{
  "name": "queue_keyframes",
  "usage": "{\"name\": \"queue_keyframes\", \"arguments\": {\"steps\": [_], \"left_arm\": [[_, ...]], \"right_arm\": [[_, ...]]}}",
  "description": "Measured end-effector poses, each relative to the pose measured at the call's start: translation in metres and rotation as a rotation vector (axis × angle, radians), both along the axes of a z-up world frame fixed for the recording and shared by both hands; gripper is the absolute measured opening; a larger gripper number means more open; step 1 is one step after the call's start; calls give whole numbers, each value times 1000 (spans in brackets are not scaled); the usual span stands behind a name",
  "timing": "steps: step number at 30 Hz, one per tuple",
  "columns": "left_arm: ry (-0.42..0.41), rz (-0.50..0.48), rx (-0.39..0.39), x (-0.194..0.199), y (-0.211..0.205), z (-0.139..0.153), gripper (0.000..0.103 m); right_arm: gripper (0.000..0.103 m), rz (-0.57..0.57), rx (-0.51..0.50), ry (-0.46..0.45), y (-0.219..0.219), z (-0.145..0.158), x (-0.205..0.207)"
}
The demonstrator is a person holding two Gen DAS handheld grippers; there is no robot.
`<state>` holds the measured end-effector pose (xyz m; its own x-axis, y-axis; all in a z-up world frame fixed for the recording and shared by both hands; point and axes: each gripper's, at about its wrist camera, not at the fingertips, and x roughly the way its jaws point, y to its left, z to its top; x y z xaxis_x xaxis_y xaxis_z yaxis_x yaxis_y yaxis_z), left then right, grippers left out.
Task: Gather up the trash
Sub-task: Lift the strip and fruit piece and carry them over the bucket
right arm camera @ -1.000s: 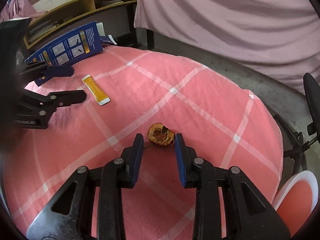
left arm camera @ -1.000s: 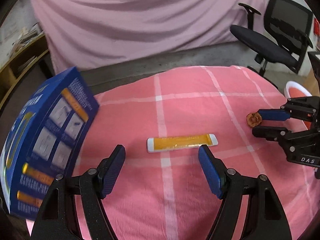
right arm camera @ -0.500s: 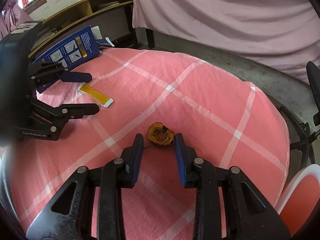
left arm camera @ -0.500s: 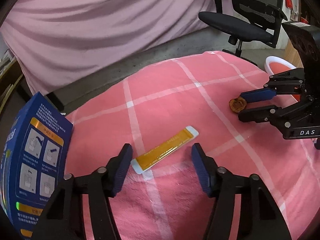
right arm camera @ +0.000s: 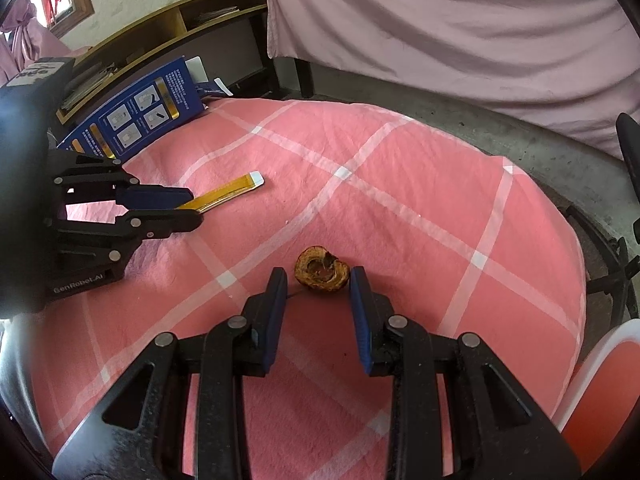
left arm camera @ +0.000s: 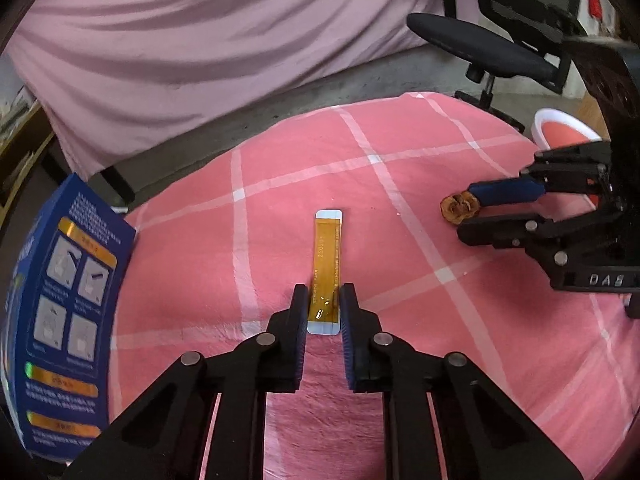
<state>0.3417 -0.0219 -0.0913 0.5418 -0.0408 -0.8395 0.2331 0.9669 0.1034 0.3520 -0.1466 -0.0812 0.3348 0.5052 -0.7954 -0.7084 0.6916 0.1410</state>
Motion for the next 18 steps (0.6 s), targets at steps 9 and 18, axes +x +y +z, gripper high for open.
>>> {"name": "queue_keyframes", "arguments": {"steps": [9,18], "left_arm": [[-53,164,-208,-29,0,8,12],[-81,240,-283,-46,-6,30,12]], "right_arm": [[50,16,1,-28,-3,3,-10],[49,-5,62,-92,-21,18,-28]]}}
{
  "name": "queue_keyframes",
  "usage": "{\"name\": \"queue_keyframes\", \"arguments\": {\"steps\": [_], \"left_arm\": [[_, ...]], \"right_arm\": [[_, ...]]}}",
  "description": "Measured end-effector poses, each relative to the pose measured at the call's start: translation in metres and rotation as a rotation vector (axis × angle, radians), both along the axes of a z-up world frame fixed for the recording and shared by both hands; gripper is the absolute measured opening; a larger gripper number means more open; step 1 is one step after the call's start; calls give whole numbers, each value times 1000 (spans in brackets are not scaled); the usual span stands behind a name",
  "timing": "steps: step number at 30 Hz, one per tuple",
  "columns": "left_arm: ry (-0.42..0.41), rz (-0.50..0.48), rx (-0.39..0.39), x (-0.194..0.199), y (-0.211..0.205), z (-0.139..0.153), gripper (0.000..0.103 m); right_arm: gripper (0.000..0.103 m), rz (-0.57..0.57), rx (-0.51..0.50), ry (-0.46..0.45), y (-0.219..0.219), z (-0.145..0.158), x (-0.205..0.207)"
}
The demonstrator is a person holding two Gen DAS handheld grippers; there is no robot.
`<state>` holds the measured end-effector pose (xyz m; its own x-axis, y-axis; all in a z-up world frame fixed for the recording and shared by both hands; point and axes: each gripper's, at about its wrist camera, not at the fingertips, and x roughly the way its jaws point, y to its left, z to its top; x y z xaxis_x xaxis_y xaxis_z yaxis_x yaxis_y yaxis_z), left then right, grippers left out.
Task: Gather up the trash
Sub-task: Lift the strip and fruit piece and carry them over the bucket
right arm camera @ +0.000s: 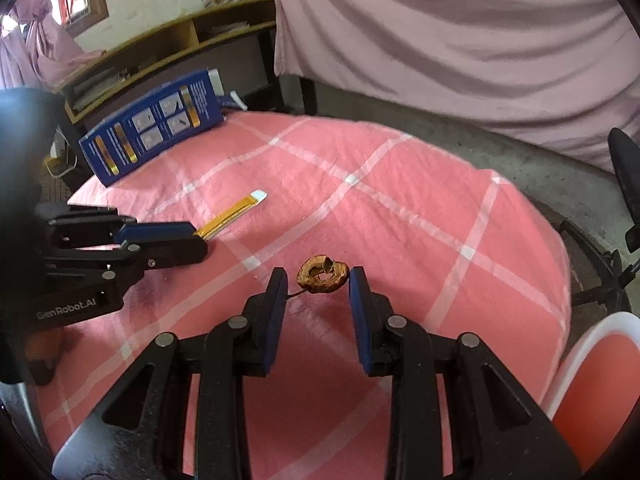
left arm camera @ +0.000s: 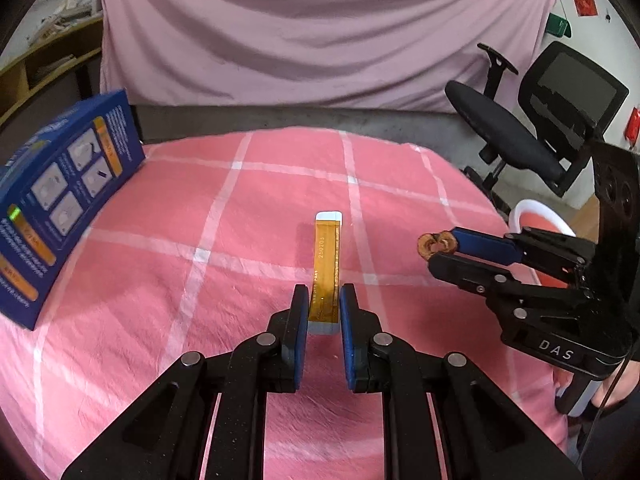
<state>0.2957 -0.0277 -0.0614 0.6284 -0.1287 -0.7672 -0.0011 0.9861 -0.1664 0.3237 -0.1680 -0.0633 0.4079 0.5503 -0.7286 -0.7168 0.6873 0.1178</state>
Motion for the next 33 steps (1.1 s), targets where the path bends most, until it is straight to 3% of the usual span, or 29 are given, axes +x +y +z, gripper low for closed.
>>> {"name": "queue_keyframes", "arguments": {"steps": [8,19,27,33], "left_arm": [[-160,-6,46,-25,-27,37,12],[-466,-54,64,-55,-80,88,12],[-642,-174,8,-69,-135,103,12],[-698,-274,24,-71,-184,106,12]], "right_arm": [[49,-104,129,-174,-39,28,-26],[49,-273,314,-485,-102,76,-64],[49,-454,326,-742,-155,92,-109],[50,-577,309,-826,-194,95,-134]]}}
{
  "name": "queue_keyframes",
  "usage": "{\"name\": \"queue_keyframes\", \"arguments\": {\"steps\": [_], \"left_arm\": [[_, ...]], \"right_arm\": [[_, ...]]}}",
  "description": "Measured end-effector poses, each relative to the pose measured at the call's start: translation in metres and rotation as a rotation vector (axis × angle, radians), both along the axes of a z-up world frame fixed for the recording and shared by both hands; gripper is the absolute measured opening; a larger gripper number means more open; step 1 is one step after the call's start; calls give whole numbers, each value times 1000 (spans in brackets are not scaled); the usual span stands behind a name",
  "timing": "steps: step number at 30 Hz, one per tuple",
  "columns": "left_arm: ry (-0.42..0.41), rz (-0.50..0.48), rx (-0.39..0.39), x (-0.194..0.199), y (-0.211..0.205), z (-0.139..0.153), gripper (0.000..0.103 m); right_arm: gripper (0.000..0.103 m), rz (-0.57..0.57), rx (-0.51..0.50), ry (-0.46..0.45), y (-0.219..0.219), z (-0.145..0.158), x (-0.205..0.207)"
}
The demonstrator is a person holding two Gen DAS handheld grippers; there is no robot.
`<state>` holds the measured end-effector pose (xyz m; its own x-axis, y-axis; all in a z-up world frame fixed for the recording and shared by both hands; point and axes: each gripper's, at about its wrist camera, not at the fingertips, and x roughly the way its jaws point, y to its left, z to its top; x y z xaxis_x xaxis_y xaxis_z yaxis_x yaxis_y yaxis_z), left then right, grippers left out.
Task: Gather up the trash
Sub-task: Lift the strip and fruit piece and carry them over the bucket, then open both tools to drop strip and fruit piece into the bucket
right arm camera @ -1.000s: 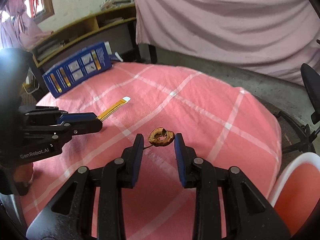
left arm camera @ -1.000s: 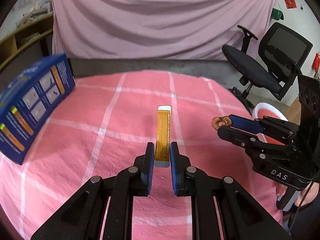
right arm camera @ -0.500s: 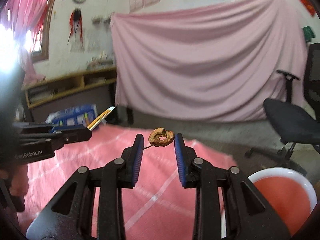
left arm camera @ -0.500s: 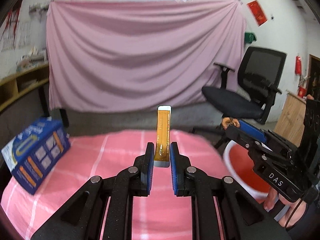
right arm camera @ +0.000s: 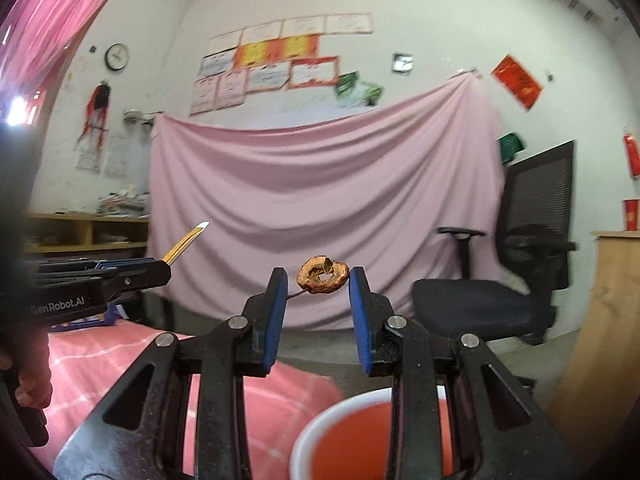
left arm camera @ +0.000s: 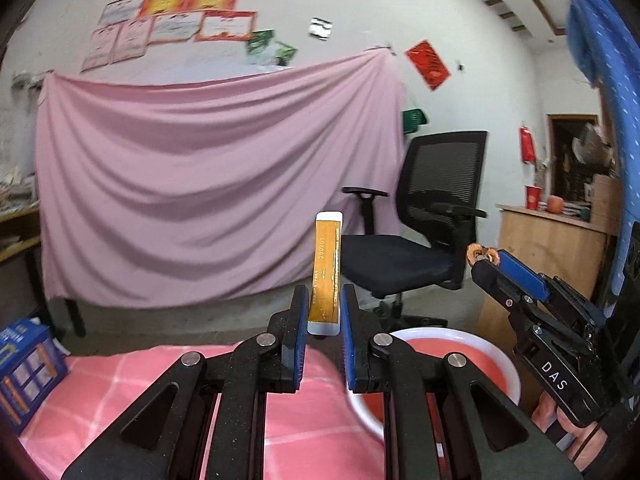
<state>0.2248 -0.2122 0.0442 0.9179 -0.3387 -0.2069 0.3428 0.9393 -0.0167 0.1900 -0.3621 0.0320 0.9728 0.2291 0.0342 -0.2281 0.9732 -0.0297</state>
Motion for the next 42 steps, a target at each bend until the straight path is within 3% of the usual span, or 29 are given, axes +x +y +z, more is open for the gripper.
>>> {"name": "queue_keyframes", "arguments": {"steps": [9,13,19,27,42], "left_arm": [[25,-150,74,13,-74,-1,12],[88,-172,101,22,-95,-13,12],[221,-202,144,38,-107,-32,12],[332,-197,163,58,-110,-50,12],[464,-205,154,81,-109,-71,13]], "right_arm": [[50,-169,107,125,-66,-12,-3],[50,-210,144,172,-88,-16,-5],[50,-205,147,297,-94,-30,14],[50,-199,151,427,-98,-50,36],[51,-176,156,548,-100,-65,55]]}}
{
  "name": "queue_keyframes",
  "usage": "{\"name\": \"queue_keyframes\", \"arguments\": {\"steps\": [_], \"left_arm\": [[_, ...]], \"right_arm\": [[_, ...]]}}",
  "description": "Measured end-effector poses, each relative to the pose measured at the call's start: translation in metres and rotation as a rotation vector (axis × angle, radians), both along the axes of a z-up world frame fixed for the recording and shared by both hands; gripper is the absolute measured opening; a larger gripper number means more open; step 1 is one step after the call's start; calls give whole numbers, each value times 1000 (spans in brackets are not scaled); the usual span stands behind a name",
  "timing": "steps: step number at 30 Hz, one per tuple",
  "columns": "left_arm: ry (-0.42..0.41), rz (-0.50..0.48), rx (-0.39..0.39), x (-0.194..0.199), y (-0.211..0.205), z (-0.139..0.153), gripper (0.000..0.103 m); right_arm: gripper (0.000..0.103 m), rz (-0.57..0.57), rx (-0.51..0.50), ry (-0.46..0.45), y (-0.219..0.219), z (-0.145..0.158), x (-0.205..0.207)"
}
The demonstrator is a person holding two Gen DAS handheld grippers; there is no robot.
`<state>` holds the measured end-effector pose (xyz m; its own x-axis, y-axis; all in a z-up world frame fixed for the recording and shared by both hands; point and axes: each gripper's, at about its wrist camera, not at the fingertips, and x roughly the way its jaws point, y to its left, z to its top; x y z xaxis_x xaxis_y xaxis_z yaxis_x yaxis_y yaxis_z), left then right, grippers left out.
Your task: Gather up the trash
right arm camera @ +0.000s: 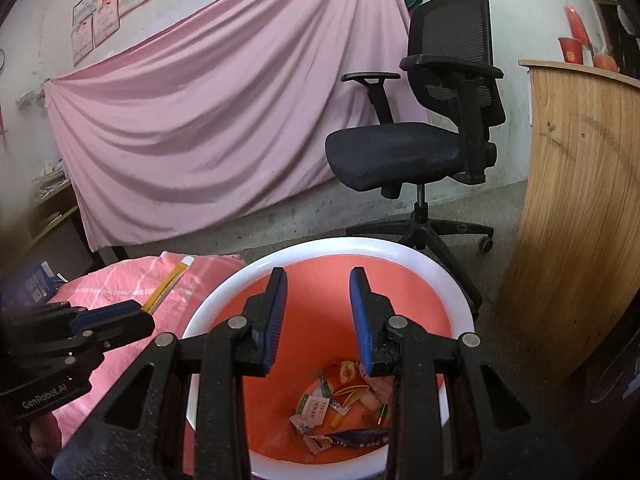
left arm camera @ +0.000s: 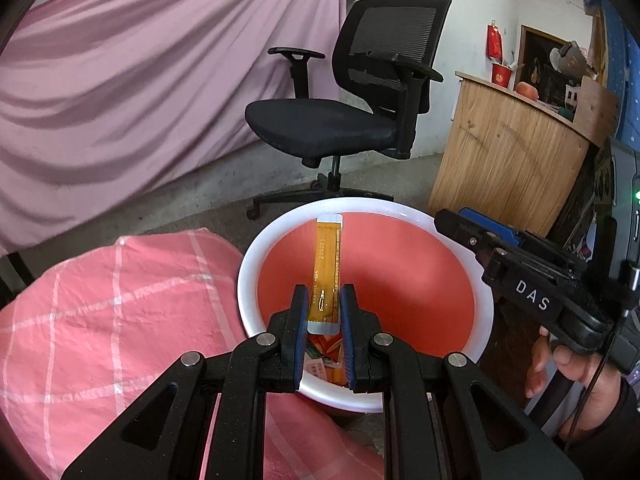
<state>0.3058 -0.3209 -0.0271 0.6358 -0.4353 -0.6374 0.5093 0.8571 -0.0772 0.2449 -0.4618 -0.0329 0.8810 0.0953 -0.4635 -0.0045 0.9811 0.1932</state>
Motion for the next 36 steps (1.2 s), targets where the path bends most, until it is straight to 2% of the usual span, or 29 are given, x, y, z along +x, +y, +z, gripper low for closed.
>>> {"name": "queue_keyframes", "arguments": {"steps": [4,9,13,15,16,18,19,20,22,24,32,36], "left_arm": [[22,6,-8,3,3,0,13],[9,24,-5,3,9,4,22],[-19,72,-20,1,23,10,39],[-32,108,-32,0,32,13,43],[-40,125,-32,0,35,15,48],[-65,170,-25,-3,43,18,62],[-83,196,-18,-5,48,21,76],[-103,219,-13,-7,52,23,90],[-173,280,-6,-14,62,28,97],[-205,300,-10,-19,68,30,98],[-228,343,-76,-41,104,32,101],[-256,368,-59,-55,117,31,101]], "right_arm": [[56,-3,-5,11,-1,-1,2],[63,-11,0,15,-5,-1,4],[72,-13,-4,12,-4,1,4],[78,-15,-8,7,-2,2,3],[81,-17,-11,4,-2,3,3],[96,-29,-15,-5,-2,4,2],[103,-36,-16,-13,-1,5,1],[103,-42,-14,-22,-1,7,0],[103,-50,-8,-42,1,10,-3],[103,-60,-8,-62,4,14,-6],[103,-22,-24,-182,31,26,-23],[103,-27,-47,-236,49,28,-37]]}}
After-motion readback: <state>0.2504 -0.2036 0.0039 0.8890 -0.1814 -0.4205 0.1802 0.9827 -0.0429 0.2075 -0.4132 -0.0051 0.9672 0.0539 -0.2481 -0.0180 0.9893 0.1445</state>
